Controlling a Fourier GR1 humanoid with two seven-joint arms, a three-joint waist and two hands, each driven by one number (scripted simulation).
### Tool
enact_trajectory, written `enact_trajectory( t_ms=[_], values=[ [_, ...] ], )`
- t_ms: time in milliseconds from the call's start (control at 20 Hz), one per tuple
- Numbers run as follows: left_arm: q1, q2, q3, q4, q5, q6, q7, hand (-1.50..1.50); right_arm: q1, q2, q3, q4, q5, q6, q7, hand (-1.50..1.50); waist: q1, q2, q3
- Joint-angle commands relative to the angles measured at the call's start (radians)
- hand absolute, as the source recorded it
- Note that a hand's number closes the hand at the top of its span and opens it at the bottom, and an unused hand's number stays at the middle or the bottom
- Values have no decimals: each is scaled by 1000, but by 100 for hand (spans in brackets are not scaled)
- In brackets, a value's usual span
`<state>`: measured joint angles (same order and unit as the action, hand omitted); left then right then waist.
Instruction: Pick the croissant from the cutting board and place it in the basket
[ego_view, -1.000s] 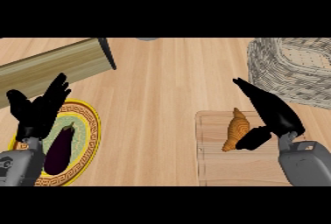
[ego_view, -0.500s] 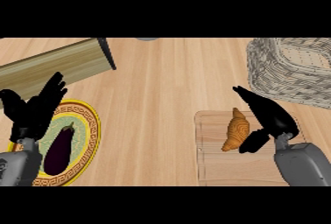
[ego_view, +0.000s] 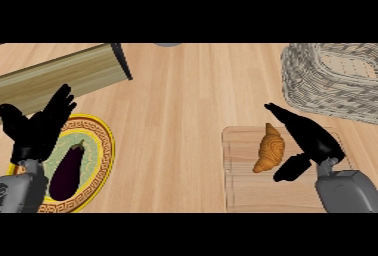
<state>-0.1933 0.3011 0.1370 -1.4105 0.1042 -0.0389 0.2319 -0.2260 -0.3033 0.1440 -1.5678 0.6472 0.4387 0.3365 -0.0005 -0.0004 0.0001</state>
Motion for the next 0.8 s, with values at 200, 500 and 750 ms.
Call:
enact_trajectory(
  t_ms=[200, 500, 750],
  values=[
    [-36, 0, 32, 55, -24, -29, -11, 0, 38, 12, -9, -18, 49, 39, -69, -150, 0, 0, 0],
    [-43, -38, 18, 84, -47, -13, -37, 0, 85, 42, 46, 3, 164, -30, -52, -150, -1, 1, 0],
    [-22, -55, 16, 34, -51, -17, -15, 0, 35, 82, 37, 98, 222, -62, -71, -150, 1, 0, 0]
  ],
)
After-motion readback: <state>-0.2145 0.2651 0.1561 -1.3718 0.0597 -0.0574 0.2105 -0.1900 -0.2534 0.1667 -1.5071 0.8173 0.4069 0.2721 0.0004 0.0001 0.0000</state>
